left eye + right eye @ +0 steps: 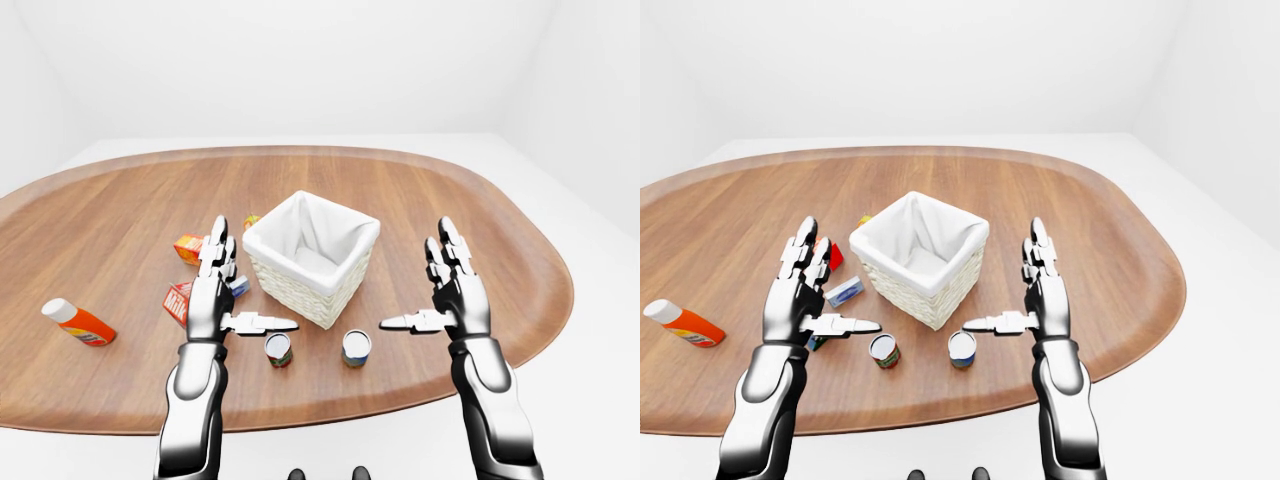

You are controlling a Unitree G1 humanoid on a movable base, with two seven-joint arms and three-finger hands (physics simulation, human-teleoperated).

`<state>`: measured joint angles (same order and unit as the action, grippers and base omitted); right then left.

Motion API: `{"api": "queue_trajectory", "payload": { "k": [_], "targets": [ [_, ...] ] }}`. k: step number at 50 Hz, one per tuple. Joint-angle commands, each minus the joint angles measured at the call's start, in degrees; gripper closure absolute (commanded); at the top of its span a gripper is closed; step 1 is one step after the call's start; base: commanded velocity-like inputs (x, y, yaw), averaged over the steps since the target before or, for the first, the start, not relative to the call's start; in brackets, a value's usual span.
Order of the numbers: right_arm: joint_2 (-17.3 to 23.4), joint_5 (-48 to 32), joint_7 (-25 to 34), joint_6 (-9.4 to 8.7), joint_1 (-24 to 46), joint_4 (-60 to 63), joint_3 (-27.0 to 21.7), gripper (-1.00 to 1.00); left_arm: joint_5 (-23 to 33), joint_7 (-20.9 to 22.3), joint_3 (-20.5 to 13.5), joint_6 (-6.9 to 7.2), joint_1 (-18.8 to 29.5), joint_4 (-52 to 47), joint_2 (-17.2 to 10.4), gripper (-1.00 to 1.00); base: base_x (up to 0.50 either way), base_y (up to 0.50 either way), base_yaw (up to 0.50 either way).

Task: Pick up the tomato sauce, and put it in the basket.

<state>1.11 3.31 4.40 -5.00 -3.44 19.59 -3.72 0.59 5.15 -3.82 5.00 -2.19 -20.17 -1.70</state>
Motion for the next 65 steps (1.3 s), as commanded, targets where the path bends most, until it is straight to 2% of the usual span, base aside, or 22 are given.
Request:
{"api": "queue_trajectory", "payload": {
  "k": [1, 12, 31, 65],
  "targets": [
    [0.05, -0.95, -1.13, 0.0, 0.55, -0.77, -0.03, -1.0, 0.17, 0.05, 0.02, 0.0, 0.03, 0.06, -0.01, -1.0, 0.0, 0.0, 0.0],
    [0.09, -0.91, -1.11, 0.0, 0.72, -1.04, -0.09, -1.0, 0.7, 0.08, 0.01, 0.0, 0.3, 0.64, -0.19, -1.0, 0.0, 0.0, 0.0],
    [0.11, -0.9, -1.09, 0.0, 0.74, -1.66, -0.16, -1.0, 4.66, 0.25, -0.89, 0.0, 1.98, 4.35, -1.14, -1.0, 0.0, 0.0, 0.0],
    [0.14, -1.06, -1.28, 0.0, 0.94, -2.22, -0.14, -1.0, 11.65, 1.2, -0.49, 0.0, 1.94, 6.06, -1.76, -1.0, 0.0, 0.0, 0.0]
  ]
}}
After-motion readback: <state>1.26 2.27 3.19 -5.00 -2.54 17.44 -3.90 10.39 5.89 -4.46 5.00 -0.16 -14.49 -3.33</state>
